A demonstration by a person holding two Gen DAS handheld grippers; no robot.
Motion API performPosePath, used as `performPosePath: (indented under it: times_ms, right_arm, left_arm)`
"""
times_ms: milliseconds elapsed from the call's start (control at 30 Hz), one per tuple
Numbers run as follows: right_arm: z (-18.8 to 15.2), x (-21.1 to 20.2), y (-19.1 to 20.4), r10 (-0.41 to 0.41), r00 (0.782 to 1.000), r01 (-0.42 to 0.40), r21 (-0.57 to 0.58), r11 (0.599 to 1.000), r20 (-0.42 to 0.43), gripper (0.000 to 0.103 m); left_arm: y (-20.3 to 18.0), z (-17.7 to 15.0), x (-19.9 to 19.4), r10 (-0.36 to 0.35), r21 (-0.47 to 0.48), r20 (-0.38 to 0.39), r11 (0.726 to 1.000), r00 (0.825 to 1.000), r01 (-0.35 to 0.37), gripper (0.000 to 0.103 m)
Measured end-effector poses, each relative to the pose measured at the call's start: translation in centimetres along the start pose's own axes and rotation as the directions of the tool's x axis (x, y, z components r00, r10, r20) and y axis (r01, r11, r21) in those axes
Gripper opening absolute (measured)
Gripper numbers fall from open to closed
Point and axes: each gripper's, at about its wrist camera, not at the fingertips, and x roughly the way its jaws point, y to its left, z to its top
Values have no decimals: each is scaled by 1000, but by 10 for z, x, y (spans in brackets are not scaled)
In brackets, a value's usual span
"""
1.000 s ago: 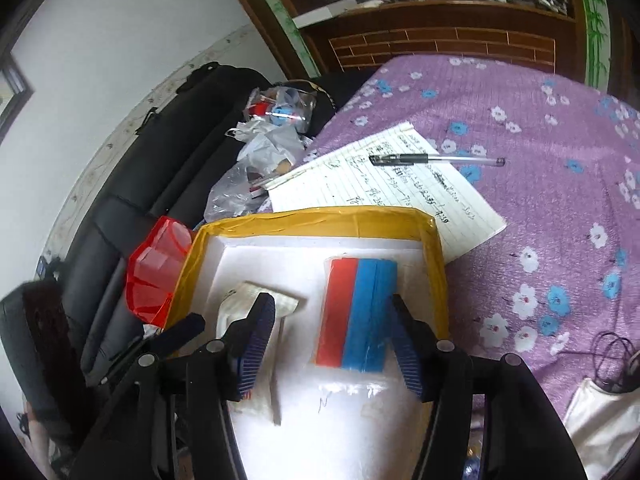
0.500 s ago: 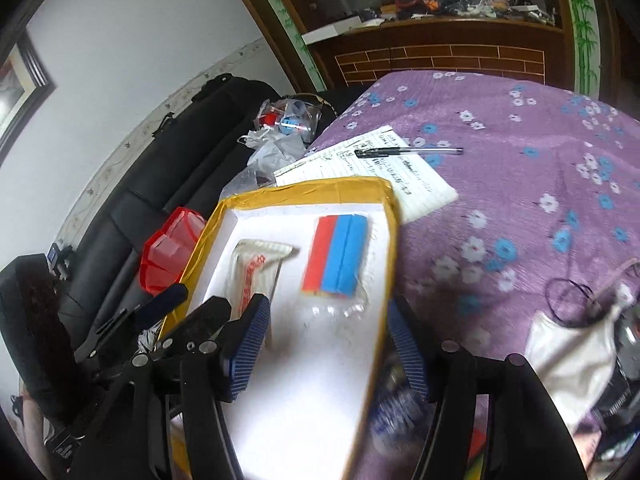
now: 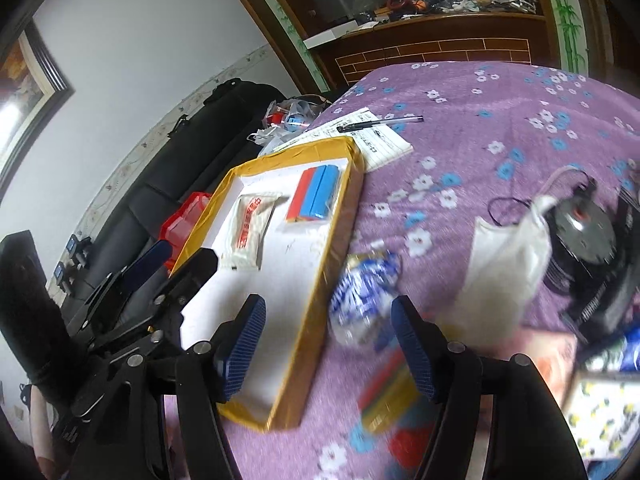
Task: Organize soft objects
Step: 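Move the left gripper back to the pile and grasp the white soap pack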
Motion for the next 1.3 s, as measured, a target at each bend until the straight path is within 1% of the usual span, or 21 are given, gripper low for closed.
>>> performPosePath:
  times_ms: [200, 367, 467, 567, 667, 767, 833, 867, 933, 967, 1000, 1067, 1100, 1133, 1167, 1233, 1267, 1300]
  right_arm:
    - [-21, -28, -12, -12, 1000, 13, -26, 1000, 22, 67]
    - [-37, -50, -34, -11, 999, 12, -30, 999, 33, 67]
    - [-44, -63, -49, -17, 999, 18, -37, 999, 47, 67]
    - [-49, -78, -68, -16, 996, 18, -26, 999, 86, 67]
    - [-49, -91, -89, 0, 992, -1, 13, 1000, 129, 68]
    - [-47, -103, -104, 10, 986, -20, 56, 998, 164, 69]
    - [-45, -112, -109, 25, 982, -40, 76, 996, 190, 69]
    - [-45, -116, -111, 25, 979, -42, 83, 996, 201, 69]
    - [-44, -121, -113, 33, 976, -56, 100, 993, 217, 69]
    - [-44, -123, -114, 40, 974, -65, 104, 992, 221, 69]
    - [-44, -125, -115, 46, 973, -72, 109, 991, 226, 69]
    - [-44, -129, -114, 51, 970, -79, 113, 990, 236, 69]
    - [-44, -132, -113, 54, 969, -83, 112, 990, 242, 69]
    - [-44, -134, -113, 51, 968, -81, 112, 990, 247, 69]
    - [-45, -137, -113, 43, 967, -73, 112, 991, 253, 69]
    - [-45, -138, -112, 22, 966, -52, 109, 993, 257, 71]
    - [-44, -138, -113, 20, 966, -50, 111, 993, 258, 71]
    - [-44, -138, -114, 23, 966, -54, 116, 992, 258, 71]
  left_arm:
    - [-26, -7, -9, 11, 61, 11, 998, 1000, -12, 74]
    - [-51, -13, -18, 24, 105, 21, 994, 999, -26, 74]
    - [-67, -19, -23, 4, 130, 14, 991, 1000, -6, 74]
    - [-86, -26, -27, -9, 164, 16, 986, 1000, 7, 74]
    - [-108, -33, -27, -36, 199, -11, 979, 999, 37, 74]
    - [-124, -39, -29, -92, 215, -72, 971, 993, 105, 74]
    - [-128, -43, -34, -181, 194, -128, 960, 975, 203, 74]
    - [-129, -46, -34, -241, 179, -176, 945, 954, 272, 74]
    - [-131, -52, -35, -321, 141, -247, 921, 914, 362, 74]
    - [-132, -55, -34, -357, 116, -283, 909, 890, 402, 74]
    - [-135, -59, -31, -389, 82, -321, 897, 863, 435, 74]
    - [-144, -67, -27, -408, 50, -371, 888, 834, 457, 74]
    - [-150, -68, -25, -404, 49, -391, 888, 827, 457, 74]
    - [-156, -69, -23, -394, 52, -398, 892, 828, 450, 74]
    - [-162, -70, -22, -381, 61, -400, 897, 834, 439, 74]
    - [-172, -72, -16, -337, 87, -401, 912, 852, 401, 74]
    - [-174, -72, -10, -319, 87, -408, 919, 856, 384, 74]
    - [-174, -71, -5, -334, 62, -408, 918, 850, 391, 74]
